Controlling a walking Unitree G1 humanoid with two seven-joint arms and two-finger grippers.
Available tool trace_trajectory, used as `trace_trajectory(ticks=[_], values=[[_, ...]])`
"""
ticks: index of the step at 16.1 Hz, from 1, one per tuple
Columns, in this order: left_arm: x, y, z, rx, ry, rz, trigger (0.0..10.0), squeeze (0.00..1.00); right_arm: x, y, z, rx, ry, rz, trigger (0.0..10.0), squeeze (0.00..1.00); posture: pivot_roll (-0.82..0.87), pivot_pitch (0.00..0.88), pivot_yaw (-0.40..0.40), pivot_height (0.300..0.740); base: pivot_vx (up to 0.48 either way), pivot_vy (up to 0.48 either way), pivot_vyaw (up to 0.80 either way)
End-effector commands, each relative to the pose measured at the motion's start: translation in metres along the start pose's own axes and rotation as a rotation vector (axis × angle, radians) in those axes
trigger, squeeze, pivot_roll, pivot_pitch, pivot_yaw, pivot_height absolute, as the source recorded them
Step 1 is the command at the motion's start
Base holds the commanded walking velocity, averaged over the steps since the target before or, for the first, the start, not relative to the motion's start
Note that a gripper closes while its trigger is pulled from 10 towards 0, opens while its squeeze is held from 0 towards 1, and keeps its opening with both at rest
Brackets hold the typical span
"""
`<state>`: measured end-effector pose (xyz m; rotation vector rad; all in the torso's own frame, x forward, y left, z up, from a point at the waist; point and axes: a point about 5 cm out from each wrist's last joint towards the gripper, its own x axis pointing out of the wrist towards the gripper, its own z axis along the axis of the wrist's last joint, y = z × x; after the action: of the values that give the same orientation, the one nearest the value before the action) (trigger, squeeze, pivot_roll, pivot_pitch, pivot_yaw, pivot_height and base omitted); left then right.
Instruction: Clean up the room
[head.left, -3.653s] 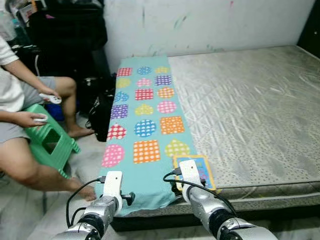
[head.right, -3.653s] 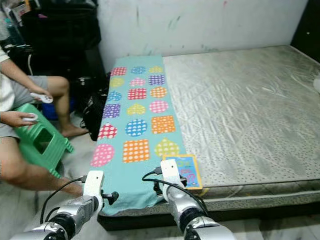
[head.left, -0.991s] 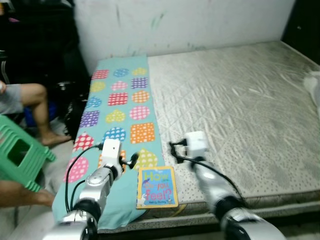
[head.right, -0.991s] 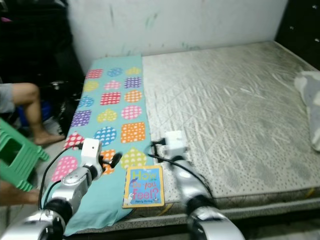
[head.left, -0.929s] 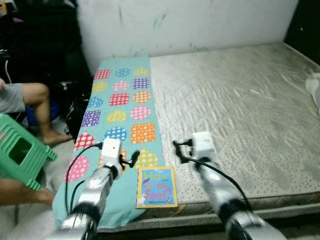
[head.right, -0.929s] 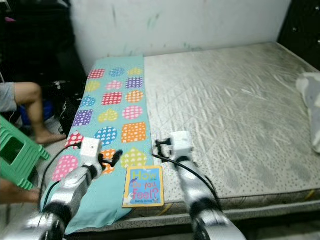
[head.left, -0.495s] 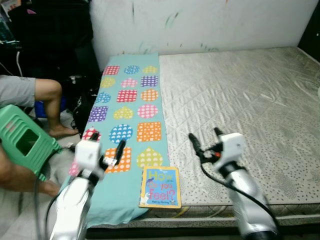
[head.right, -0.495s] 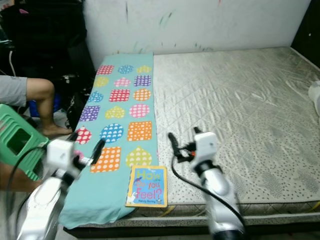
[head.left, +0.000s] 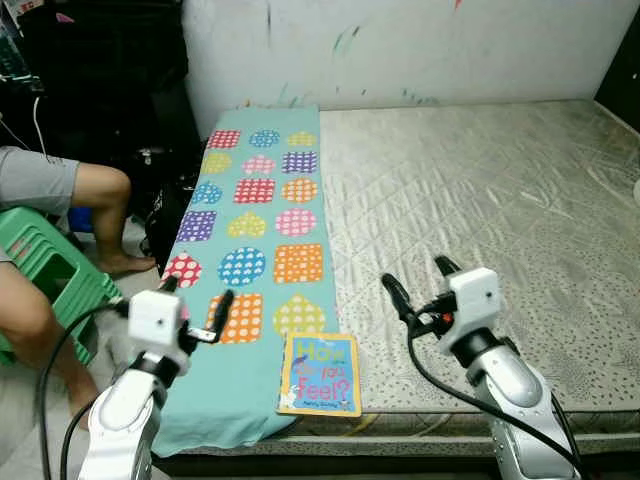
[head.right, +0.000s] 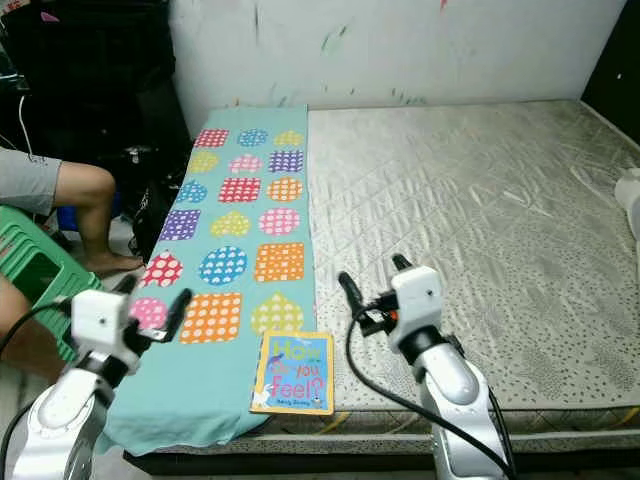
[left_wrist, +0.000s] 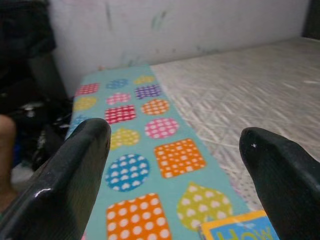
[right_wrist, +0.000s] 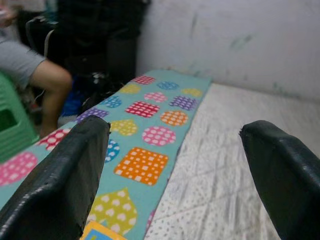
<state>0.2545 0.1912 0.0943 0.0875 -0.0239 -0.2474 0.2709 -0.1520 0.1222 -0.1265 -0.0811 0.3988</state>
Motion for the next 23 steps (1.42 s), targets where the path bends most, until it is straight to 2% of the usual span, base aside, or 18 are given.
trace_trajectory(ticks=[1, 2, 4, 6, 7, 8, 9, 10, 11, 13, 14, 16, 18, 23], values=[[0.002, -0.001, 0.004, 0.018, 0.014, -0.037, 10.0, 0.00, 0.003, 0.003, 0.012, -0.055, -0.026, 0.049, 10.0, 0.00, -0.06, 0.000, 0.013, 0.740, 0.000, 0.000, 0.00], [0.003, -0.004, 0.006, 0.051, 0.018, -0.045, 10.0, 0.00, 0.005, 0.004, 0.013, -0.051, -0.004, 0.060, 10.0, 0.00, -0.06, 0.000, 0.009, 0.740, 0.000, 0.000, 0.00], [-0.008, -0.013, 0.006, 0.112, 0.015, -0.096, 10.0, 0.00, 0.002, 0.013, 0.009, -0.089, 0.031, 0.110, 10.0, 0.00, -0.05, 0.000, 0.014, 0.740, 0.000, 0.000, 0.00], [-0.015, -0.020, 0.004, 0.021, 0.029, -0.055, 10.0, 0.00, 0.006, 0.020, 0.012, -0.058, 0.004, 0.087, 10.0, 0.00, -0.04, 0.000, 0.014, 0.740, 0.000, 0.000, 0.00], [-0.021, -0.028, 0.002, 0.040, 0.012, -0.048, 10.0, 0.00, 0.007, 0.026, 0.012, -0.030, -0.002, 0.056, 10.0, 0.00, -0.04, 0.000, 0.020, 0.740, 0.000, 0.000, 0.00], [-0.023, -0.028, 0.003, 0.082, -0.002, -0.042, 10.0, 0.00, 0.006, 0.027, 0.012, -0.035, -0.009, 0.049, 10.0, 0.00, -0.04, 0.000, 0.020, 0.740, 0.000, 0.000, 0.00], [-0.023, -0.020, -0.003, -0.010, 0.029, 0.075, 10.0, 0.00, 0.007, 0.024, 0.009, -0.018, 0.000, -0.037, 10.0, 0.00, -0.05, 0.000, 0.011, 0.740, 0.000, 0.000, 0.00], [-0.023, -0.015, -0.006, -0.059, 0.040, 0.141, 10.0, 0.00, 0.008, 0.021, 0.008, 0.023, 0.008, -0.107, 10.0, 0.00, -0.06, 0.000, 0.010, 0.740, 0.000, -0.315, 0.00], [-0.021, -0.014, -0.010, -0.089, 0.051, 0.153, 10.0, 0.00, 0.010, 0.017, 0.006, 0.042, 0.020, -0.167, 10.0, 0.00, -0.07, 0.000, 0.011, 0.740, 0.000, -0.315, 0.00], [-0.019, -0.017, -0.009, -0.112, 0.063, 0.138, 10.0, 0.00, 0.014, 0.018, 0.009, 0.001, 0.011, -0.142, 10.0, 0.00, -0.08, 0.000, 0.018, 0.740, 0.000, -0.315, 0.00], [-0.018, -0.019, -0.008, -0.096, 0.061, 0.116, 10.0, 0.00, 0.016, 0.019, 0.011, -0.023, 0.001, -0.124, 10.0, 0.00, -0.08, 0.000, 0.019, 0.740, 0.000, -0.311, 0.00], [-0.013, -0.016, -0.005, -0.099, 0.054, 0.125, 10.0, 0.00, 0.018, 0.007, 0.012, -0.054, 0.007, -0.164, 10.0, 0.00, -0.08, 0.000, 0.020, 0.740, 0.000, -0.311, 0.00], [-0.014, -0.013, -0.004, -0.104, 0.055, 0.141, 10.0, 0.00, 0.015, 0.002, 0.010, -0.048, 0.017, -0.182, 10.0, 0.00, -0.08, 0.006, 0.023, 0.740, 0.000, -0.313, 0.00], [-0.014, -0.015, -0.005, -0.092, 0.064, 0.129, 10.0, 0.00, 0.012, 0.007, 0.006, -0.042, 0.030, -0.161, 10.0, 0.00, -0.07, 0.012, 0.022, 0.740, 0.000, -0.299, 0.00]])
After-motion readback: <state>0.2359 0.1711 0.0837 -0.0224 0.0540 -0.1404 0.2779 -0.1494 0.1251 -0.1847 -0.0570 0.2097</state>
